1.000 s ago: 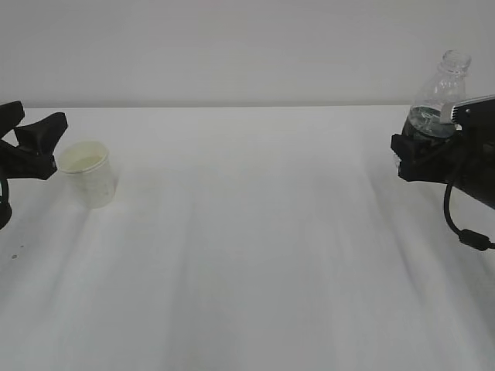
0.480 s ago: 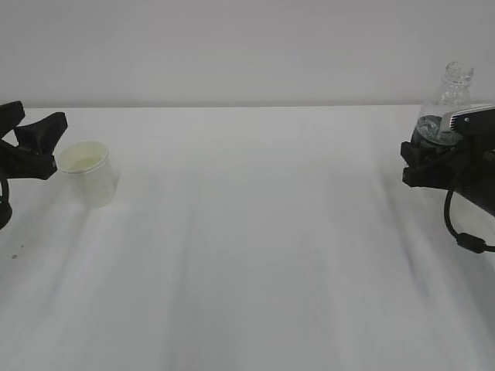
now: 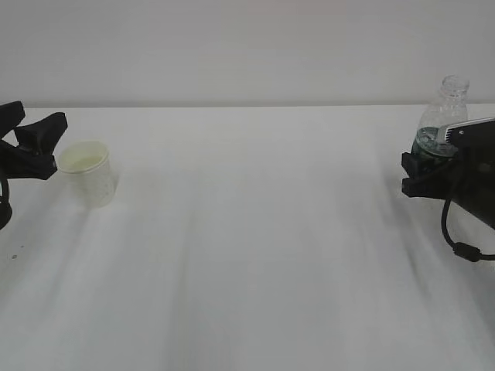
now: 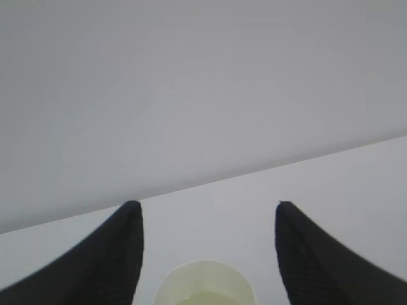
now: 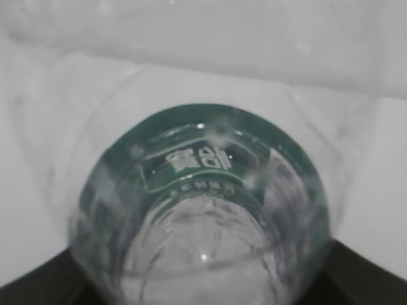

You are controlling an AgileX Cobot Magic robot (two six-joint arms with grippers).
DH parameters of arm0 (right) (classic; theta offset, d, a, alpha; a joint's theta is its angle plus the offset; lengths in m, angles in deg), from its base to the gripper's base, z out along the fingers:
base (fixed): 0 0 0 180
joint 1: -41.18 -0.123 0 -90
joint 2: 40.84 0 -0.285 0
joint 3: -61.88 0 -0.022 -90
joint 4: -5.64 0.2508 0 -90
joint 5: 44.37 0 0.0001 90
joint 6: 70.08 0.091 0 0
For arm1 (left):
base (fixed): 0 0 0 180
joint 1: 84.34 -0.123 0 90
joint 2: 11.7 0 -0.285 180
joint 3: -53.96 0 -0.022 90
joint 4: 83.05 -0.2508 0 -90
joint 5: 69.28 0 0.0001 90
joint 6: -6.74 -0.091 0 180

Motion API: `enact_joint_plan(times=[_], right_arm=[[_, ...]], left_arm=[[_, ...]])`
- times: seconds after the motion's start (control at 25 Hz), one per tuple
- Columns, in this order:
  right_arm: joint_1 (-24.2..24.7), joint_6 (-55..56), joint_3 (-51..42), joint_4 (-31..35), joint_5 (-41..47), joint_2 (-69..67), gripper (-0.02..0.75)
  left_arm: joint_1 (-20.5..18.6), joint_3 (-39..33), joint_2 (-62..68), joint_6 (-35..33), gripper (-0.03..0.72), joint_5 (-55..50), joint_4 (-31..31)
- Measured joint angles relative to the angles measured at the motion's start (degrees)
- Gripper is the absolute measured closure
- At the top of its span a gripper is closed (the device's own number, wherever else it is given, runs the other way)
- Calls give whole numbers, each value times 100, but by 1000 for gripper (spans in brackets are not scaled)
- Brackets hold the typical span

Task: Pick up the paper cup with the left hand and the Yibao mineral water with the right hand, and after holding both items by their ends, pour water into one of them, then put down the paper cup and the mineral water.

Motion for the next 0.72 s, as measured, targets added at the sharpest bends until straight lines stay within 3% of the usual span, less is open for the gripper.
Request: enact_joint_plan(times=[0.72], right_arm=[[0, 185, 0, -46, -307, -404, 283]], left_arm=[[0, 0, 0, 0, 216, 0, -13]])
